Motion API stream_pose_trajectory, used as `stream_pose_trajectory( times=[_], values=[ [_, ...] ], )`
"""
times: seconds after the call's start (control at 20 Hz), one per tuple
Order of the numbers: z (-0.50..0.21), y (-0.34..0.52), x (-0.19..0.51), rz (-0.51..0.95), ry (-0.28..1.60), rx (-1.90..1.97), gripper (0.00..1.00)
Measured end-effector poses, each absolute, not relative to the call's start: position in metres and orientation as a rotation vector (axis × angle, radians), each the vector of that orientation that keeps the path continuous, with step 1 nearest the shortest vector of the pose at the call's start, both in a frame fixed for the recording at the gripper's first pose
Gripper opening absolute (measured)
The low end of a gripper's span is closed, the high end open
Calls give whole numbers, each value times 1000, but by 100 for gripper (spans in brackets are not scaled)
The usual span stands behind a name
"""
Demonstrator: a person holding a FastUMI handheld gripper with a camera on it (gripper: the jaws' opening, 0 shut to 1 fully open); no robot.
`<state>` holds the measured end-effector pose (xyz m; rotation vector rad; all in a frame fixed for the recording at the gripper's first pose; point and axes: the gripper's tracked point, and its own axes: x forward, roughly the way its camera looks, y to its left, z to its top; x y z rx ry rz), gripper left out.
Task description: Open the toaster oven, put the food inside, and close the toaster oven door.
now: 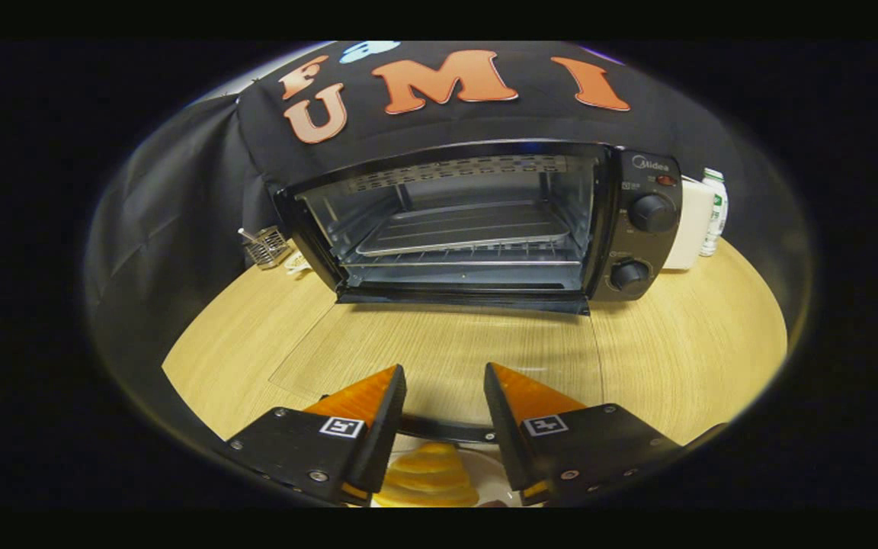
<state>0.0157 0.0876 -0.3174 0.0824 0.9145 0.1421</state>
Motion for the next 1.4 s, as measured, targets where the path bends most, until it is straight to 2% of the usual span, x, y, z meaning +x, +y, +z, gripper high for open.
stream_pose_trajectory(
  times=[0.35,0.45,0.5,0.7,1.1,1.4],
  values=[
    [-312,86,17,135,903,116,61],
    [-307,82,16,120,889,86,69],
    [-305,79,17,117,869,63,79],
    [-294,70,15,95,827,19,90],
    [-252,74,-22,100,726,35,95],
    [-261,86,-78,104,748,-15,96]
  ],
)
